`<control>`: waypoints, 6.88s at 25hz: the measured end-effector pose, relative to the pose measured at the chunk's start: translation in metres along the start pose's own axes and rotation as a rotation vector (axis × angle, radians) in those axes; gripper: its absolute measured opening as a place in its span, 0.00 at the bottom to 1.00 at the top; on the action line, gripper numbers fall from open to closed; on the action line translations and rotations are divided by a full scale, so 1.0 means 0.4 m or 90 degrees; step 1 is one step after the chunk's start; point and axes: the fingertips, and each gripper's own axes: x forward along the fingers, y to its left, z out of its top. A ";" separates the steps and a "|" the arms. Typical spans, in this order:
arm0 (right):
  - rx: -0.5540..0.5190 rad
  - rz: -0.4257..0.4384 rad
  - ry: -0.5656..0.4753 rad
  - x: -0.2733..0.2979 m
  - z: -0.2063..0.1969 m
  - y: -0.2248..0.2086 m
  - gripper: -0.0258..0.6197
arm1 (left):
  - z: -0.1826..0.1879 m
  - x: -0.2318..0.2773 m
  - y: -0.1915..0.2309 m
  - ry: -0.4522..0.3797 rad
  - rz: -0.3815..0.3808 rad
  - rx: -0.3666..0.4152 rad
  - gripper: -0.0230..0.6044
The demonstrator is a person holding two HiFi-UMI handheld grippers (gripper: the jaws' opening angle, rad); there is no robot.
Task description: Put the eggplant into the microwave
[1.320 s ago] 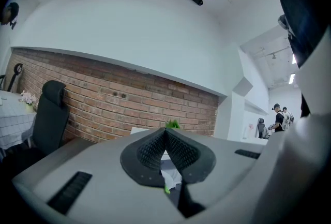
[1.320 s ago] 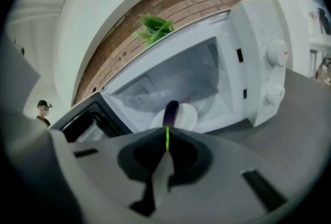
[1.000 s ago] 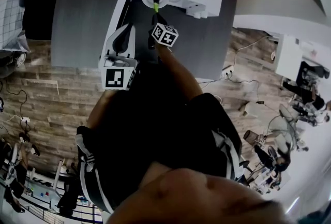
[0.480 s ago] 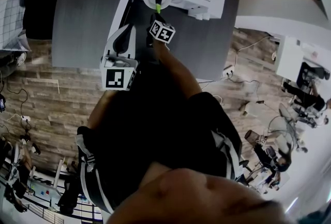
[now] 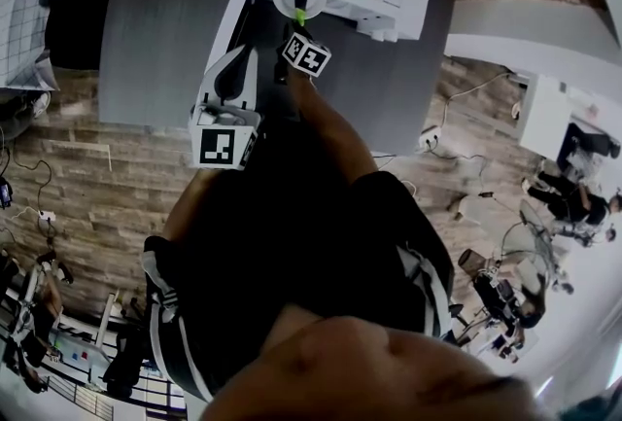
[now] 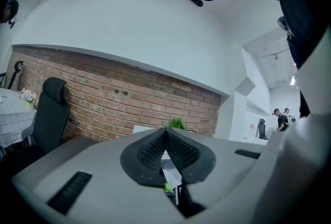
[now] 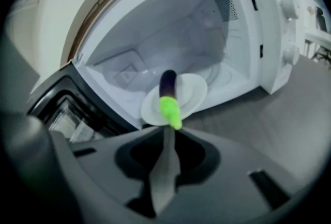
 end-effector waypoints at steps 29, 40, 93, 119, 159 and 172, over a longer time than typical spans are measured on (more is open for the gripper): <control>0.006 -0.008 -0.006 0.035 0.076 -0.053 0.15 | -0.021 0.014 0.002 0.015 0.008 0.002 0.09; 0.010 -0.013 -0.011 0.048 0.112 -0.077 0.15 | -0.028 0.027 -0.002 0.018 0.007 0.002 0.09; -0.019 0.003 -0.008 0.085 0.163 -0.050 0.15 | -0.045 0.055 0.006 0.041 0.013 -0.014 0.09; -0.013 -0.011 -0.029 0.027 0.185 -0.096 0.15 | -0.023 0.024 -0.043 0.027 -0.008 0.003 0.09; -0.100 0.042 -0.080 -0.421 0.118 -0.101 0.10 | -0.043 -0.076 -0.216 0.001 -0.066 0.038 0.09; -0.168 0.092 -0.172 -0.647 0.175 0.042 0.10 | -0.051 -0.075 -0.218 0.009 -0.073 0.052 0.09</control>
